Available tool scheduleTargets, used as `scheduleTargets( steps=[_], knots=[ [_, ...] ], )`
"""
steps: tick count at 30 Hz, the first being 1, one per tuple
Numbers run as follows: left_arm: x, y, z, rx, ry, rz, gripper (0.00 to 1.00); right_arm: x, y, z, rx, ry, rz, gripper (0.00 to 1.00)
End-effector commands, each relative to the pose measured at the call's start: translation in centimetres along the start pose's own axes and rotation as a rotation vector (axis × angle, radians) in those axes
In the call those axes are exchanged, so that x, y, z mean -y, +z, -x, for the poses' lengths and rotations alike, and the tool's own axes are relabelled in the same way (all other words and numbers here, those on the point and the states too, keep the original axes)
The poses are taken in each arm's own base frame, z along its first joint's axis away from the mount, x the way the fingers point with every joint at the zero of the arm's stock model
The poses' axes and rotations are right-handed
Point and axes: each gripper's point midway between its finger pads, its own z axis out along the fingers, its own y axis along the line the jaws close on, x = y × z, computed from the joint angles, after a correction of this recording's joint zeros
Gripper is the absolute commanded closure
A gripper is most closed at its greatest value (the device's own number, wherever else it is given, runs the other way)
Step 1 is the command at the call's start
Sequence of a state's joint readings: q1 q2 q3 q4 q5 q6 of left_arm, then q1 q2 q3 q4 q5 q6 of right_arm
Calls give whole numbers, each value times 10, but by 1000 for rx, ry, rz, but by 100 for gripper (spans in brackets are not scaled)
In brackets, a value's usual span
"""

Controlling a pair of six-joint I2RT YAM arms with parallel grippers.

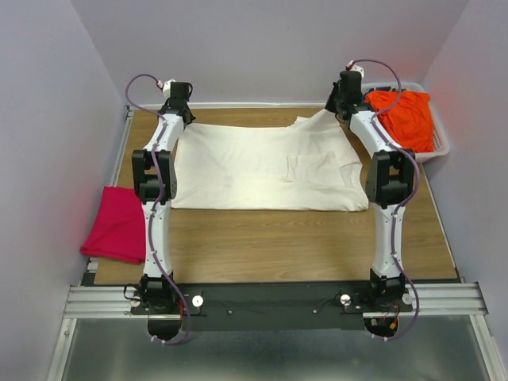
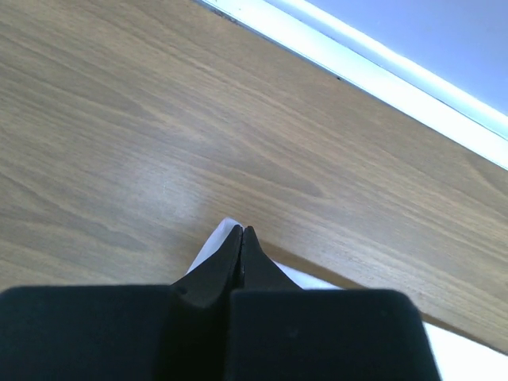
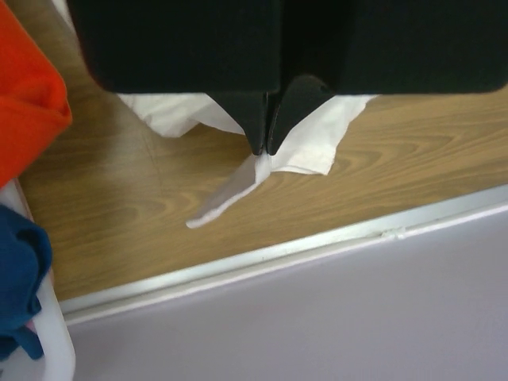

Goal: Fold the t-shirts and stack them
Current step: Fold the tshirt

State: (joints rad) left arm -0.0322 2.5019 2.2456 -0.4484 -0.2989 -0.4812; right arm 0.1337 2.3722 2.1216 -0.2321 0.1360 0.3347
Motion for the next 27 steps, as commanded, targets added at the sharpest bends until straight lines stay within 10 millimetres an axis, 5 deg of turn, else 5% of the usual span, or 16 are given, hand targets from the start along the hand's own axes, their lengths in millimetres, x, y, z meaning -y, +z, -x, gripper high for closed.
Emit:
scheduleTargets(
  steps=[1, 2, 3, 6, 9, 10, 14, 22, 27],
  knots=[
    [5, -24, 37, 62, -49, -69, 100, -2, -31, 12, 6, 26, 17, 100],
    [1, -23, 31, 47, -51, -63, 100, -4, -43, 22, 22, 42, 22, 100],
    [3, -28, 34, 51, -54, -77, 100, 1, -46, 5, -13, 45, 9, 100],
    [-1, -36, 29, 32, -53, -76, 100, 2, -69, 9, -7, 81, 13, 100],
    [-2, -48, 24, 29, -60, -93, 100, 12, -88, -20, -65, 113, -1, 100],
    [-3, -49, 22, 24, -62, -94, 100, 7, -94, -11, -44, 126, 12, 99],
    [-9, -60, 6, -4, -75, -99, 100, 13, -119, -41, -102, 173, 13, 99],
    [-23, -82, -10, -32, -87, -90, 100, 30, -170, -66, -118, 200, -19, 100],
    [-27, -89, -21, -48, -95, -93, 100, 41, -185, -90, -155, 203, -37, 100]
  ],
)
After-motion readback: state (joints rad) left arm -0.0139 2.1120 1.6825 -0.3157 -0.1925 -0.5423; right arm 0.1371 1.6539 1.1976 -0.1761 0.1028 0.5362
